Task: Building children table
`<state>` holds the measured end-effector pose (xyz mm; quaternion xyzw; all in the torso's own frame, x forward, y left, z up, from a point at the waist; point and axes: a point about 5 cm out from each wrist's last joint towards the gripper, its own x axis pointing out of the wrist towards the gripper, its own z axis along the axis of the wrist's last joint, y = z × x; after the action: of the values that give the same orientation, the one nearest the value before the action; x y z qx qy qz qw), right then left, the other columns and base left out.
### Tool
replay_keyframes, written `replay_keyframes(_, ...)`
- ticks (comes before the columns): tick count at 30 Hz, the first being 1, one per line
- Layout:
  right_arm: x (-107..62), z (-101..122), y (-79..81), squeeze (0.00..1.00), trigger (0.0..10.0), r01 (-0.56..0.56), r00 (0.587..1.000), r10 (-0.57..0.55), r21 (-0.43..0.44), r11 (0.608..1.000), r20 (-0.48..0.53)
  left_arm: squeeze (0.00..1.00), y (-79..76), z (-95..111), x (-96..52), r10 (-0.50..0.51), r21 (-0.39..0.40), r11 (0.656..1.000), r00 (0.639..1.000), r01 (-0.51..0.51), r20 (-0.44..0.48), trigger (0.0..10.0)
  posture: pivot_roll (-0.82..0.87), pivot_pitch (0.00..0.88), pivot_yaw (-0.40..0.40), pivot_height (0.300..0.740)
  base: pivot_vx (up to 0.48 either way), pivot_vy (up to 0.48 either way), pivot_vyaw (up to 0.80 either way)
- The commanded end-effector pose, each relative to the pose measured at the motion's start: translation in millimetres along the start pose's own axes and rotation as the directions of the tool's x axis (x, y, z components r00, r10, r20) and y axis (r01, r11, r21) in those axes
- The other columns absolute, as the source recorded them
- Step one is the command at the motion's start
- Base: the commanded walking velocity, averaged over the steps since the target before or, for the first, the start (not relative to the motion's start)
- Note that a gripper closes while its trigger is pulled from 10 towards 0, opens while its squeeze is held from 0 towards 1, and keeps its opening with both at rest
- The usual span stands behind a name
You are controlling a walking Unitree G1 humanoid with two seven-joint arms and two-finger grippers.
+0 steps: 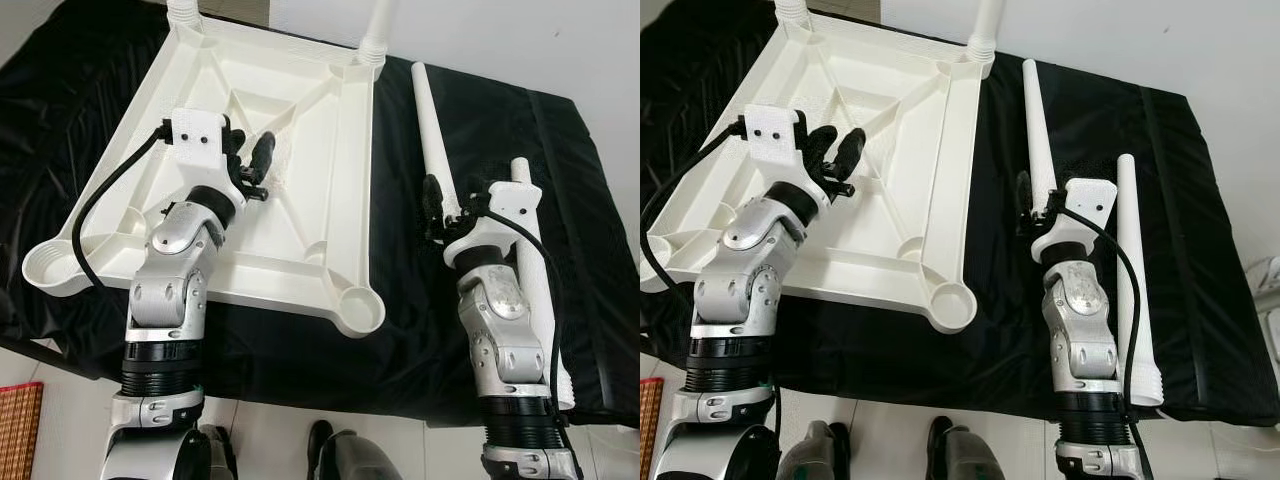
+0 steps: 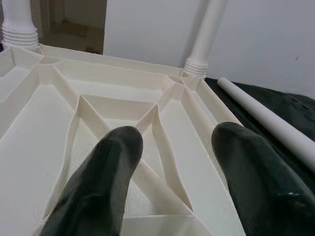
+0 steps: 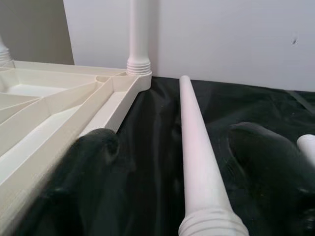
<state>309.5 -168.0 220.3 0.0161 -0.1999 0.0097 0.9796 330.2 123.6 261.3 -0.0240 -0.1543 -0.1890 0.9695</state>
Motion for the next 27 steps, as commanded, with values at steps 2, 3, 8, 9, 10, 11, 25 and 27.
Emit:
replay_keyframes(2,-1.2,-4.3,-8.2,1.00,10.0,0.033,0.999,-0.034,-0.015,0.999,-0.013,0.36,-1.7,-1.8,1.0,-0.002,0.013,1.000,1.000,0.002,-0.014,10.0,0.06,0.211,-0.129,0.740,0.000,0.000,0.00)
replay_keyframes(3,-1.2,-4.3,-8.2,1.00,10.0,0.033,0.999,-0.034,-0.015,0.999,-0.013,0.36,-1.7,-1.8,1.0,-0.002,0.013,1.000,1.000,0.002,-0.014,10.0,0.06,0.211,-0.129,0.740,0.000,0.000,0.00)
replay_keyframes(8,2.5,-4.7,-10.1,0.00,10.0,0.057,0.998,-0.057,-0.030,0.998,-0.017,0.00,-1.4,-3.4,3.8,-0.002,0.023,1.000,0.999,0.003,-0.046,10.0,0.06,0.209,-0.112,0.740,0.000,0.000,0.00)
replay_keyframes(9,6.6,-4.3,-9.7,0.00,10.0,0.066,0.998,-0.067,-0.042,0.997,-0.018,0.00,-4.3,-5.6,5.3,-0.005,0.030,1.000,0.998,0.007,-0.070,10.0,0.06,0.212,-0.087,0.740,0.000,0.000,0.00)
replay_keyframes(10,6.6,-4.3,-9.7,0.00,10.0,0.066,0.998,-0.067,-0.042,0.997,-0.018,0.00,-4.3,-5.6,5.3,-0.005,0.030,1.000,0.998,0.007,-0.070,10.0,0.06,0.212,-0.087,0.740,0.000,0.000,0.00)
replay_keyframes(11,6.6,-4.3,-9.7,0.00,10.0,0.066,0.998,-0.067,-0.042,0.997,-0.018,0.00,-4.3,-5.6,5.3,-0.005,0.030,1.000,0.998,0.007,-0.070,10.0,0.06,0.212,-0.087,0.740,0.000,0.000,0.00)
replay_keyframes(25,48.2,-8.4,-26.3,0.00,10.0,0.150,0.982,-0.154,-0.038,0.988,-0.111,0.00,-19.1,-17.9,3.7,-0.080,0.017,0.996,0.979,0.085,-0.190,10.0,0.07,0.254,-0.050,0.740,0.000,0.000,0.00)
replay_keyframes(27,50.6,-14.0,-30.5,0.00,10.0,0.153,0.977,-0.156,-0.030,0.988,-0.144,0.00,-19.8,-17.5,2.6,-0.091,0.023,0.995,0.978,0.097,-0.189,10.0,0.07,0.258,-0.048,0.740,0.000,0.000,0.00)
